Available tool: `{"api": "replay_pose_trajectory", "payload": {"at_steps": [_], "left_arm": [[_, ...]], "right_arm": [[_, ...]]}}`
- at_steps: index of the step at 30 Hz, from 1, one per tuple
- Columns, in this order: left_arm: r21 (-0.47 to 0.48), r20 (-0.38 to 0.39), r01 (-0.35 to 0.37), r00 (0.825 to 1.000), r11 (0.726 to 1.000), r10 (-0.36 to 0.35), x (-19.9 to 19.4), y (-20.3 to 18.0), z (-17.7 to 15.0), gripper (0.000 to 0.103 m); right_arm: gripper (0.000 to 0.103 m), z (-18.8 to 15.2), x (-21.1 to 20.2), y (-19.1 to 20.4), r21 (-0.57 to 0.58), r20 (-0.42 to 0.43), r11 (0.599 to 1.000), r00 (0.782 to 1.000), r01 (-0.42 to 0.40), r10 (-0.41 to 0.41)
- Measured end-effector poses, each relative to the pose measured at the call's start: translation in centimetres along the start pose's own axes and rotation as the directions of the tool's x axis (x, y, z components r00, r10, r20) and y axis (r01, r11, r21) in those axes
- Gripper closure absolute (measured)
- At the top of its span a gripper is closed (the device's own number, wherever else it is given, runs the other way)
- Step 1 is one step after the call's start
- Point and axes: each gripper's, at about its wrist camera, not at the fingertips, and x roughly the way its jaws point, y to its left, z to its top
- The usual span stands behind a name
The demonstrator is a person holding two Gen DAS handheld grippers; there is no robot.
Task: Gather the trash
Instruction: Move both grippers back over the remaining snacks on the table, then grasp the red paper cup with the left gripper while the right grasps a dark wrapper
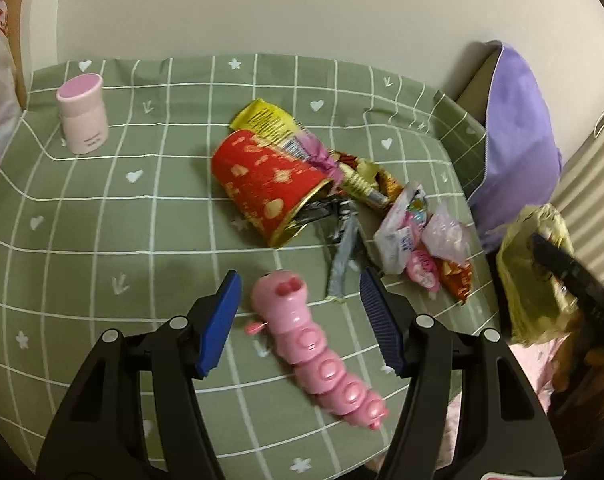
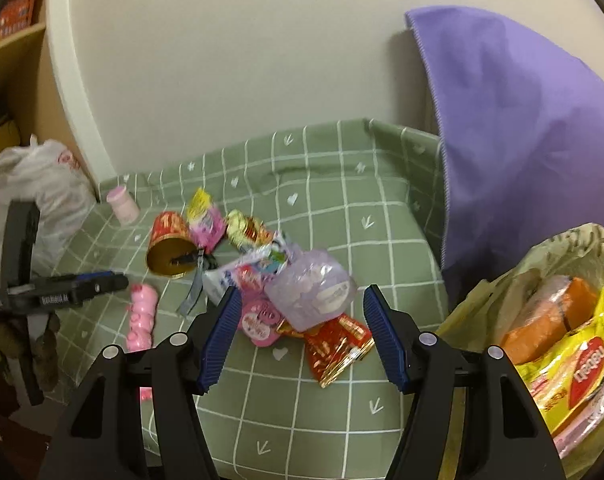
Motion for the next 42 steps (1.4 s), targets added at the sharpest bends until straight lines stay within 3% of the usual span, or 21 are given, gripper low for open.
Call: {"api": "replay_pose_trajectory", "payload": {"at_steps": [3,5,7,9,12,18,23,26,28,30,32,37,42], "left_arm": [[0.058,-0.001,0.013,1.0,0.998,-0.013,0.7,-1.7,0.4,0.044],[0.117,0.043,-0.042,0.998,0.992,0.037,0.8,-2.5,0.9,0.044],[0.062,0.085,-0.092,0.993,0.994,0.087,0.9,-1.5,2.0,0.044],[-0.023,0.094,-0.071,0.993,0.997,0.073,0.9,0.0,2.8,0.044],[-0.084,0.116,-0.103,0.987,0.991,0.112,0.2,1.5,4.0,0.044],[-0.054,0.11,-0.181,0.976,0.982,0.186,-2.1,3.7,4.6,0.044],[-0.11,0.108,-0.19,0.973,0.976,0.202,-3.7,6.1,3.8,0.044],[-0.131,0.101,-0.215,0.968,0.968,0.229,-3.9,7.4,3.2,0.044],[-0.152,0.088,-0.213,0.97,0.965,0.228,-3.6,8.0,3.0,0.044],[-0.146,0.081,-0.211,0.971,0.967,0.224,-3.2,7.8,2.9,0.044],[-0.118,0.076,-0.201,0.975,0.972,0.211,-2.7,7.3,2.9,0.044],[-0.12,0.065,-0.131,0.988,0.984,0.139,-1.5,6.7,3.8,0.043],[-0.114,0.043,-0.05,0.998,0.992,0.055,0.8,5.5,5.4,0.039]], "right_arm": [[0.043,-1.0,0.5,0.4,-0.009,-0.02,1.0,1.0,0.015,-0.015],[0.043,-1.6,0.7,0.5,0.011,-0.037,1.0,0.999,0.0,0.001],[0.043,-2.0,0.7,1.0,0.004,-0.054,1.0,0.998,0.017,-0.017],[0.043,-2.3,0.7,1.5,-0.006,-0.06,0.999,0.997,0.04,-0.04],[0.043,-2.3,1.2,2.2,-0.022,-0.062,1.0,0.998,-0.014,0.013],[0.044,0.4,4.7,5.5,-0.137,-0.062,0.971,0.98,-0.195,0.188],[0.058,3.7,11.3,9.0,-0.227,-0.13,0.933,0.958,-0.279,0.254],[0.068,4.4,15.3,10.7,-0.282,-0.205,0.922,0.955,-0.266,0.213],[0.069,4.4,17.4,11.3,-0.311,-0.26,0.915,0.949,-0.258,0.179],[0.08,4.1,18.3,11.4,-0.309,-0.304,0.913,0.937,-0.268,0.172],[0.083,4.2,17.5,11.2,-0.298,-0.295,0.92,0.941,-0.256,0.167],[0.083,5.1,12.3,9.7,-0.222,-0.178,0.949,0.966,-0.225,0.188],[0.083,5.1,7.2,6.4,-0.142,-0.055,0.985,0.995,-0.095,0.088]]}}
